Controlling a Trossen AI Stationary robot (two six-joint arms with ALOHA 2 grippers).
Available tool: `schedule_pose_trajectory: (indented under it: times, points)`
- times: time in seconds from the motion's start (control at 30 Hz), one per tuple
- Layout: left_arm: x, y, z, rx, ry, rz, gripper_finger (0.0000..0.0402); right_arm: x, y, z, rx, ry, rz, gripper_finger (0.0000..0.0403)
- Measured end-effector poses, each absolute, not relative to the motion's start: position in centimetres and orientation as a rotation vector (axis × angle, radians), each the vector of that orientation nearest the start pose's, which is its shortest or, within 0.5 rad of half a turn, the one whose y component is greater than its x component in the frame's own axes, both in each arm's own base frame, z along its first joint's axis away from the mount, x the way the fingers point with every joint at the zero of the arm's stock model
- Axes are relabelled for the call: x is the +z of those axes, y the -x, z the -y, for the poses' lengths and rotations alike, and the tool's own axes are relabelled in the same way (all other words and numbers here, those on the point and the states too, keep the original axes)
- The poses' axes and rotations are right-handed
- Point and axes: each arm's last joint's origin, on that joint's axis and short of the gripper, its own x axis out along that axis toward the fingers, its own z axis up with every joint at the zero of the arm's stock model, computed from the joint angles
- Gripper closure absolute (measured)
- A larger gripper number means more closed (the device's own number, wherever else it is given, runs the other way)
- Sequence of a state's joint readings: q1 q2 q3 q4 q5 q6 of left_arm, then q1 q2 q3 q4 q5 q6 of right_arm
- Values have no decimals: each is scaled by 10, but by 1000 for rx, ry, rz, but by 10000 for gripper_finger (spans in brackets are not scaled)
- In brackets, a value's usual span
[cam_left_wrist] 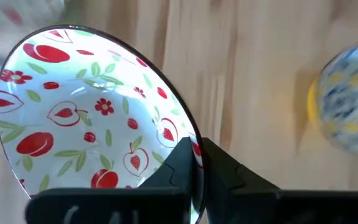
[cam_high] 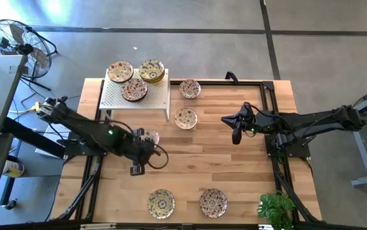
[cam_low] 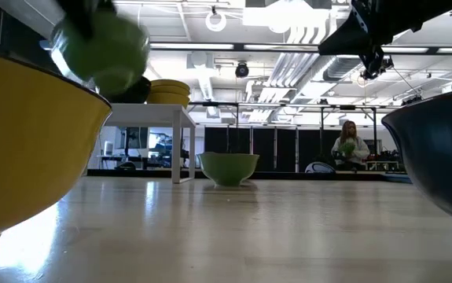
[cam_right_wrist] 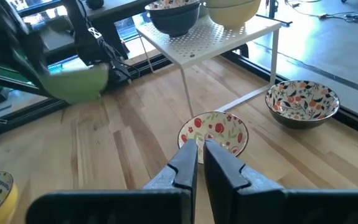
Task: Pick & Place Mini bowls
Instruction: Stack the red patterned bowl on the red patterned bowl on the shelf
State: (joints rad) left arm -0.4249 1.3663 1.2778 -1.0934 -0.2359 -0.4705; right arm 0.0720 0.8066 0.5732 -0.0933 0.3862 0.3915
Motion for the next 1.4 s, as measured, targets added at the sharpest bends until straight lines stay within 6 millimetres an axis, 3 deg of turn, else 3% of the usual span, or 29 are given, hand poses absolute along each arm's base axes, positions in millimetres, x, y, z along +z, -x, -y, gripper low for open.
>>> schedule_pose_trajectory:
  times: [0.13,0.33,0.53,0.77,1.0,1.2,1.4]
  points:
    - [361,-228,83,170,22,-1050,396,265,-179,-2,-366,-303,-256,387]
    - [433,-208,33,446,77,-925,396,265,-179,-2,-362,-281,-260,387]
    - [467,-195,-32,754,223,-839,396,265,-180,-2,-354,-279,-262,387]
    - [470,-162,-110,1035,393,-847,396,265,-180,-3,-346,-286,-263,387]
    - [443,-153,-186,1060,580,-987,396,265,-180,-3,-347,-292,-262,387]
    - [418,-158,-225,1072,655,-1078,396,265,-180,-3,-349,-307,-259,386]
    - [407,-166,-235,1054,687,-1113,396,265,-180,-3,-350,-307,-259,386]
